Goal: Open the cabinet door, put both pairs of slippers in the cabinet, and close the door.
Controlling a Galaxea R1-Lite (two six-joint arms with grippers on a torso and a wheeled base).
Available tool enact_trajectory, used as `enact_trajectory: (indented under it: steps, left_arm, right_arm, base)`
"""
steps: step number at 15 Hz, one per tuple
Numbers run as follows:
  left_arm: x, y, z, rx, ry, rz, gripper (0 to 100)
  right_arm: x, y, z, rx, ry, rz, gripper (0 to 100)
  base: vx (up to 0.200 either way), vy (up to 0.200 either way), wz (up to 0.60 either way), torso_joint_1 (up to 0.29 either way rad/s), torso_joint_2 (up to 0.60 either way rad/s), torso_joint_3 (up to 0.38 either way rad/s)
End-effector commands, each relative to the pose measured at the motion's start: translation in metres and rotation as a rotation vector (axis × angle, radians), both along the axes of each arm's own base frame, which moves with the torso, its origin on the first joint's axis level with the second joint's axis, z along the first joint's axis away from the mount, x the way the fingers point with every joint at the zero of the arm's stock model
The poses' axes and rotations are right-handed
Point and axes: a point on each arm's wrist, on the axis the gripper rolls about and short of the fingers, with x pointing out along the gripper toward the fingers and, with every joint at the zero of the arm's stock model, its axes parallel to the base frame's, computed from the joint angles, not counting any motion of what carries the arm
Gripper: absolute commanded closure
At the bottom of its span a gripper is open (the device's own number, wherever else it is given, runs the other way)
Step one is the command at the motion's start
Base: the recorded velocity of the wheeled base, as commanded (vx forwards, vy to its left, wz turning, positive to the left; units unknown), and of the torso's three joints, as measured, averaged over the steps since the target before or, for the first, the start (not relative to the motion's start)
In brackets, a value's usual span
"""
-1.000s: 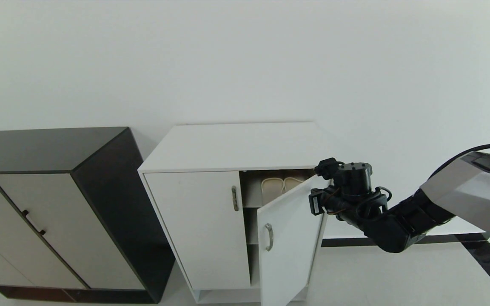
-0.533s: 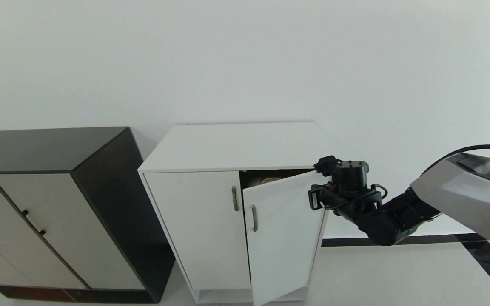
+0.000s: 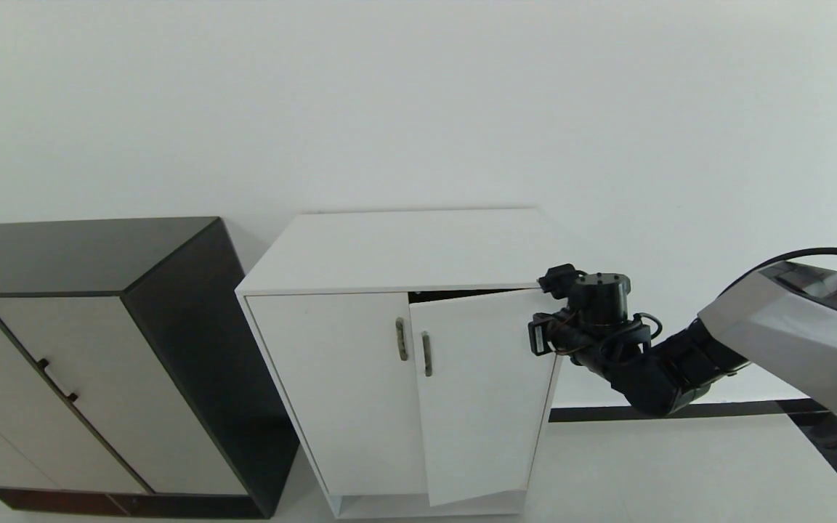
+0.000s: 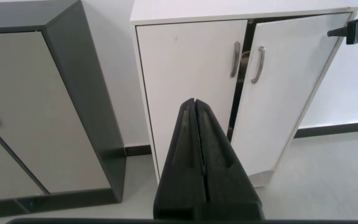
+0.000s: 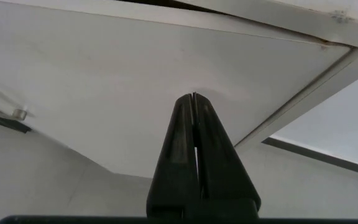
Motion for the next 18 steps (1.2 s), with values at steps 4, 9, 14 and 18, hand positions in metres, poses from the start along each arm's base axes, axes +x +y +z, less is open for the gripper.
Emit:
enact_trajectory:
  steps: [4,9,14,18]
  left_arm:
    - [0.000,0.000,0.000,0.000,0.000,0.000,100]
    - [0.000,0.000,0.000,0.000,0.000,0.000,100]
    - [0.000,0.000,0.000,0.000,0.000,0.000,100]
    - [0.000,0.000,0.000,0.000,0.000,0.000,100]
  right_arm:
    - [0.011,-0.007,-0.010,-0.005,0.009,-0.026,100]
    - [0.017,-0.009,-0.010,0.006,0.000,-0.040,100]
    - [0.016,0.001,-0.003,0.070,-0.009,-0.037,100]
    - [0.016,0.001,-0.004,0.068,-0.006,-0.037,100]
  base:
    - [0.000,0.000,0.00,0.000,0.00,0.000]
    - [0.000,0.000,0.00,0.000,0.00,0.000]
    - [0.000,0.000,0.00,0.000,0.00,0.000]
    - [0.000,0.000,0.00,0.000,0.00,0.000]
